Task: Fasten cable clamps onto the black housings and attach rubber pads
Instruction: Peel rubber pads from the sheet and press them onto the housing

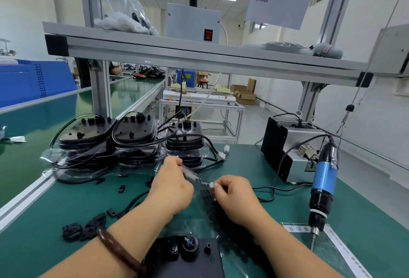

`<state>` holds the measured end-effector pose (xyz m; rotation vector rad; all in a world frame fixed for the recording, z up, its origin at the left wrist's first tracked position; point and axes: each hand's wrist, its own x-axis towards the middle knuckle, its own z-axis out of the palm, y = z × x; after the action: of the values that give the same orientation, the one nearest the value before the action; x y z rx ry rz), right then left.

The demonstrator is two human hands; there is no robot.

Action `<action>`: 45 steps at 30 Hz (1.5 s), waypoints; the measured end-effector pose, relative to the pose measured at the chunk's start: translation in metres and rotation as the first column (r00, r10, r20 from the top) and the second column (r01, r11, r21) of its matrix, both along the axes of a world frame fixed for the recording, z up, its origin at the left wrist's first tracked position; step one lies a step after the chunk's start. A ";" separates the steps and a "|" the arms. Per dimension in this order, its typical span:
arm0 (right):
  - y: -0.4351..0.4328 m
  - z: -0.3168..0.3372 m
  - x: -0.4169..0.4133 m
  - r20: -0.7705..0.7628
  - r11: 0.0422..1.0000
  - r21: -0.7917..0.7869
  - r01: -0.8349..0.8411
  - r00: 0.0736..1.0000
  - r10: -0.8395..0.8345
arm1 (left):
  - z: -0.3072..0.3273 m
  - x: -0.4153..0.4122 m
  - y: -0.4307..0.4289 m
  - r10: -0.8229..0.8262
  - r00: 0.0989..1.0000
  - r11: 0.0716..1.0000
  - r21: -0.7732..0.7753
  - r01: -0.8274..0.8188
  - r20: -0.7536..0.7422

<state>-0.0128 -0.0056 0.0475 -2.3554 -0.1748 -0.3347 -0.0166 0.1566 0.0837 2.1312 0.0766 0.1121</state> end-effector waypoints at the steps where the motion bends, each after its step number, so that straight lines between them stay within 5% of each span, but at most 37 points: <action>1: 0.001 0.000 0.001 0.013 1.000 -0.001 0.009 1.000 -0.009 | 0.001 -0.004 -0.003 -0.052 0.998 0.999 0.013 0.052 0.030; 4: 0.002 0.000 0.001 0.036 1.000 -0.009 0.027 0.999 -0.027 | -0.002 -0.018 -0.012 -0.134 0.986 0.979 0.165 0.116 0.100; 6: 0.002 0.000 0.001 0.029 0.999 0.000 0.039 0.999 -0.039 | -0.001 -0.027 -0.017 -0.118 0.950 0.960 0.277 0.035 0.288; 8: 0.002 0.001 0.001 0.014 0.999 0.011 0.046 0.999 -0.046 | 0.001 -0.032 -0.021 -0.172 0.921 0.962 0.262 0.079 0.350; 15: 0.006 0.005 -0.001 0.036 0.998 0.034 0.061 0.997 -0.062 | -0.002 -0.031 -0.029 -0.294 0.954 0.939 0.199 0.280 0.048; 32: 0.008 0.011 -0.010 0.024 0.995 0.085 -0.053 0.998 0.051 | -0.003 -0.013 -0.022 -0.337 0.942 0.940 0.062 0.335 0.010; 34: 0.010 0.012 -0.012 0.049 0.998 0.023 -0.064 0.997 0.063 | -0.003 -0.010 -0.016 -0.306 0.951 0.950 -0.047 0.308 0.044; 36: 0.010 0.017 -0.013 0.098 1.000 0.000 -0.030 0.995 0.030 | -0.001 -0.006 -0.006 -0.257 0.966 0.897 -0.370 0.243 0.010; 39: 0.010 0.025 -0.016 0.075 0.968 0.249 -0.043 0.997 0.025 | 0.003 -0.006 0.009 -0.330 0.940 0.504 -0.859 0.095 -0.090; 41: 0.014 0.026 -0.018 0.017 0.891 0.440 -0.108 0.994 0.112 | 0.002 -0.007 0.015 -0.380 0.921 0.401 -0.913 0.080 -0.086; 45: 0.022 0.025 -0.019 -0.009 0.823 0.553 -0.133 0.986 0.166 | 0.001 -0.008 0.015 -0.410 0.910 0.414 -0.902 0.122 -0.065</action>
<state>-0.0316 0.0159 0.0724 -1.7600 -0.2037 -0.2039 -0.0251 0.1718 0.0848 1.0245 -0.0492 -0.3724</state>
